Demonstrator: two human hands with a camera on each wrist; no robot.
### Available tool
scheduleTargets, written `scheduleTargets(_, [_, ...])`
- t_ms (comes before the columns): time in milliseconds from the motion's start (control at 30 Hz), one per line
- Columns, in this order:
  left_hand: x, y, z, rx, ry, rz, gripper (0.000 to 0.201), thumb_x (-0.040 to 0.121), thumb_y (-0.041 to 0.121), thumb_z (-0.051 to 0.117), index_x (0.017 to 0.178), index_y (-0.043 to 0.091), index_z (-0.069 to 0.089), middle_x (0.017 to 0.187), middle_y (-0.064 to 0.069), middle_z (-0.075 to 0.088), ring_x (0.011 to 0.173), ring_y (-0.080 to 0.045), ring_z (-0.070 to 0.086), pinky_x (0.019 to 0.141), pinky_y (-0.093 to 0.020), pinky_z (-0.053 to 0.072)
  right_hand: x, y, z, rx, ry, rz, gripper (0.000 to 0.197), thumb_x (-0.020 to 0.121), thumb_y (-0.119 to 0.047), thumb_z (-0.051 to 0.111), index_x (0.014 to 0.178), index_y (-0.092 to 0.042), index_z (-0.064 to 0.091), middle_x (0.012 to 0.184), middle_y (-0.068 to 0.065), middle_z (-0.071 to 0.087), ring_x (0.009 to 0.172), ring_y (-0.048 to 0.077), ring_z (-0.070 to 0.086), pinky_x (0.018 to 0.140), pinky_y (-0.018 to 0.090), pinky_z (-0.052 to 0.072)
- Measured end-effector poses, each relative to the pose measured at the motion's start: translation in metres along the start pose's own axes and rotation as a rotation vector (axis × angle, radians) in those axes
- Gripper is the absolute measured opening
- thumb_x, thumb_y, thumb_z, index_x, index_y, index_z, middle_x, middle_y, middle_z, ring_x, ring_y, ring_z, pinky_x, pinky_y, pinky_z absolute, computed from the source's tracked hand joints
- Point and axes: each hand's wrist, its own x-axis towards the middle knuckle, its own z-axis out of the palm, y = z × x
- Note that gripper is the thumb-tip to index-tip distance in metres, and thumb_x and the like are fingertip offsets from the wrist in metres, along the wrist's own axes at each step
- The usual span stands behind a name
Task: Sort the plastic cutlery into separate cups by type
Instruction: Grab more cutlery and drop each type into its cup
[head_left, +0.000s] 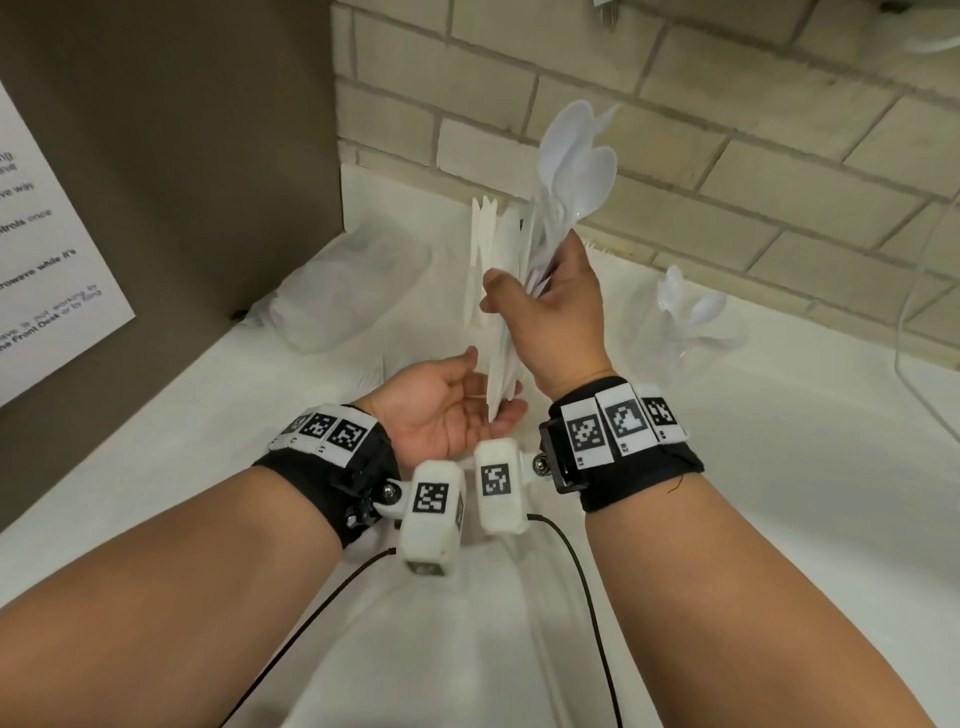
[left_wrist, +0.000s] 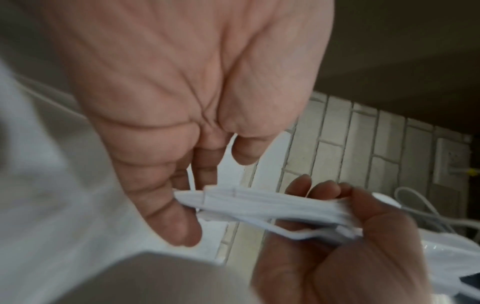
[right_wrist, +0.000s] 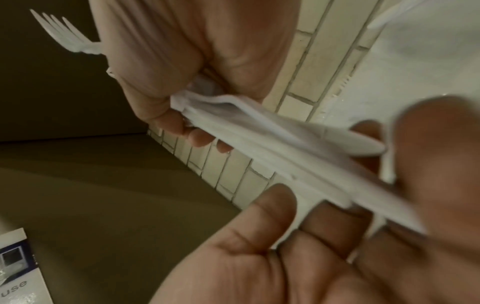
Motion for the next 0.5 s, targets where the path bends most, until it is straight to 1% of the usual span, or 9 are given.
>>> scheduleTargets(67, [-0.001, 0.003, 0.003, -0.095, 0.012, 0.034, 0.044, 0.099, 0.035, 0.043, 0.111, -0.005, 0.058, 0.101, -0.021, 0.064, 0.087, -0.031, 0.070, 0.082, -0.037, 0.058, -0.002, 0.003, 0.002, -0.018, 0.014, 0.003, 0.031, 0.075, -0.006, 0.067, 0.087, -0.030, 0.054, 0.085, 0.001, 0.068, 0.082, 0.028, 0.068, 0.080, 0.044, 0.057])
scheduleTargets(100, [-0.003, 0.004, 0.006, -0.100, 0.007, 0.040, 0.042, 0.099, 0.032, 0.044, 0.111, -0.005, 0.058, 0.097, -0.021, 0.065, 0.085, -0.031, 0.069, 0.081, -0.039, 0.059, -0.003, 0.004, 0.003, -0.015, 0.014, 0.006, 0.032, 0.074, -0.004, 0.068, 0.086, -0.031, 0.054, 0.082, -0.001, 0.067, 0.081, 0.024, 0.068, 0.080, 0.042, 0.058])
scheduleTargets(167, [-0.005, 0.003, 0.011, -0.072, 0.004, 0.041, 0.042, 0.101, 0.030, 0.042, 0.121, -0.006, 0.054, 0.095, -0.020, 0.064, 0.086, -0.029, 0.066, 0.075, -0.041, 0.060, -0.005, 0.005, 0.006, 0.000, 0.014, -0.001, 0.035, 0.073, 0.001, 0.069, 0.085, -0.030, 0.055, 0.079, -0.008, 0.065, 0.078, 0.013, 0.066, 0.078, 0.032, 0.057])
scheduleTargets(200, [-0.005, 0.003, 0.012, -0.066, 0.011, 0.049, 0.044, 0.101, 0.029, 0.041, 0.126, -0.006, 0.050, 0.096, -0.019, 0.062, 0.086, -0.029, 0.064, 0.071, -0.041, 0.060, -0.006, 0.005, 0.007, 0.010, 0.021, -0.006, 0.036, 0.073, 0.002, 0.069, 0.085, -0.029, 0.055, 0.079, -0.010, 0.065, 0.077, 0.010, 0.065, 0.077, 0.030, 0.056])
scheduleTargets(233, [-0.005, 0.003, 0.013, -0.073, 0.019, 0.062, 0.045, 0.102, 0.029, 0.041, 0.129, -0.005, 0.047, 0.095, -0.019, 0.061, 0.085, -0.029, 0.064, 0.070, -0.041, 0.060, -0.007, 0.006, 0.008, 0.021, 0.036, -0.004, 0.036, 0.074, 0.002, 0.068, 0.085, -0.029, 0.055, 0.080, -0.011, 0.064, 0.079, 0.011, 0.065, 0.079, 0.032, 0.056])
scheduleTargets(300, [-0.005, 0.005, 0.013, -0.101, 0.034, 0.103, 0.042, 0.102, 0.027, 0.039, 0.129, -0.004, 0.048, 0.093, -0.018, 0.063, 0.079, -0.029, 0.067, 0.073, -0.041, 0.060, -0.008, 0.006, 0.010, 0.047, 0.068, 0.011, 0.036, 0.075, 0.001, 0.067, 0.086, -0.031, 0.055, 0.082, -0.012, 0.065, 0.083, 0.016, 0.067, 0.082, 0.040, 0.057])
scheduleTargets(367, [-0.006, 0.009, 0.013, -0.116, 0.028, 0.147, 0.039, 0.103, 0.022, 0.037, 0.131, -0.002, 0.049, 0.093, -0.015, 0.066, 0.080, -0.026, 0.068, 0.076, -0.040, 0.060, -0.009, 0.007, 0.011, 0.042, 0.076, 0.021, 0.034, 0.075, -0.002, 0.068, 0.085, -0.031, 0.054, 0.081, -0.011, 0.065, 0.083, 0.019, 0.068, 0.082, 0.044, 0.057])
scheduleTargets(433, [-0.006, 0.011, 0.014, -0.128, 0.018, 0.183, 0.036, 0.102, 0.017, 0.036, 0.129, -0.001, 0.052, 0.095, -0.013, 0.067, 0.085, -0.022, 0.067, 0.079, -0.039, 0.058, -0.011, 0.010, 0.011, 0.015, 0.066, 0.029, 0.033, 0.073, -0.005, 0.071, 0.083, -0.030, 0.052, 0.078, -0.011, 0.064, 0.076, 0.011, 0.065, 0.079, 0.041, 0.058])
scheduleTargets(500, [-0.006, 0.012, 0.016, -0.131, 0.017, 0.202, 0.031, 0.101, 0.012, 0.035, 0.120, -0.002, 0.056, 0.089, -0.011, 0.070, 0.079, -0.019, 0.068, 0.079, -0.039, 0.057, -0.013, 0.013, 0.012, 0.003, 0.074, 0.047, 0.035, 0.071, -0.005, 0.074, 0.082, -0.029, 0.052, 0.077, -0.012, 0.063, 0.072, 0.006, 0.063, 0.076, 0.038, 0.058])
